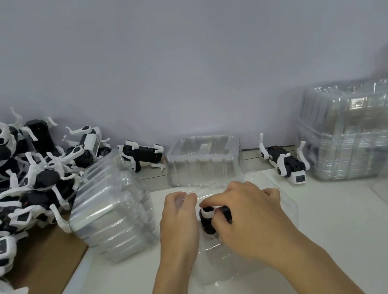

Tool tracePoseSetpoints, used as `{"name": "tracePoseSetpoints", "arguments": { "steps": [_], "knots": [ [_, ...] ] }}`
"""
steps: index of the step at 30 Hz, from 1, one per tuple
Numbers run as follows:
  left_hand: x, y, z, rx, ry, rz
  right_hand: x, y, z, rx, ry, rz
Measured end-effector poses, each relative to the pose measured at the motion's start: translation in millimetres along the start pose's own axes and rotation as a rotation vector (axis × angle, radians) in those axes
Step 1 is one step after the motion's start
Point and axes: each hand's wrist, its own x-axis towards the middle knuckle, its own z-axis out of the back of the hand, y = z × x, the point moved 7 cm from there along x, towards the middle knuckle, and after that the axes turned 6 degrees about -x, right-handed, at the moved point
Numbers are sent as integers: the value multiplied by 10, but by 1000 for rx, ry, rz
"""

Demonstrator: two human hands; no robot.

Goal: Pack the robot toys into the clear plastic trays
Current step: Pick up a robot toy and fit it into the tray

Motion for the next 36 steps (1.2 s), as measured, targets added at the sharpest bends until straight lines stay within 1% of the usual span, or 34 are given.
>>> {"name": "tracePoseSetpoints", "arguments": {
  "steps": [2, 4, 5, 7, 9, 11, 12, 13, 15, 17, 18, 21, 24, 28, 32, 36],
  "knots": [
    [1, -20, -4, 53, 11, -39, 9, 2, 9, 7, 5, 9],
    [-12, -75, -21, 106, 30, -120, 12, -1, 3, 4, 24, 28],
    [-25, -128, -30, 156, 34, -192, 17, -6, 1, 19, 33, 39],
    [-74, -263, -53, 286, 39, -368, 39, -73, 40, 153, 32, 12],
    [-128, -369, -80, 406, 54, -503, 75, -239, 160, 341, -53, -76],
    [-180, -435, -122, 514, 92, -598, 88, -412, 321, 418, -182, -142],
    [-203, -447, -162, 582, 124, -616, 82, -482, 386, 434, -233, -163],
    [-221, -435, -209, 668, 169, -605, 75, -540, 439, 453, -270, -181],
    [-247, -355, -298, 839, 285, -507, 60, -618, 486, 499, -305, -216],
    [-270, -269, -327, 895, 373, -379, 51, -642, 485, 524, -302, -237],
    [-274, -247, -325, 898, 393, -344, 50, -640, 479, 529, -301, -240],
    [-273, -213, -329, 961, 429, -334, 43, -609, 470, 533, -309, -233],
    [-258, -191, -341, 1028, 418, -361, 40, -608, 466, 538, -317, -238],
    [-252, -206, -362, 1032, 342, -434, 31, -653, 507, 564, -359, -264],
    [-270, -249, -343, 965, 294, -457, 3, -743, 656, 597, -499, -293],
    [-225, -357, -234, 776, 239, -414, -58, -919, 868, 706, -681, -342]
  ]
}}
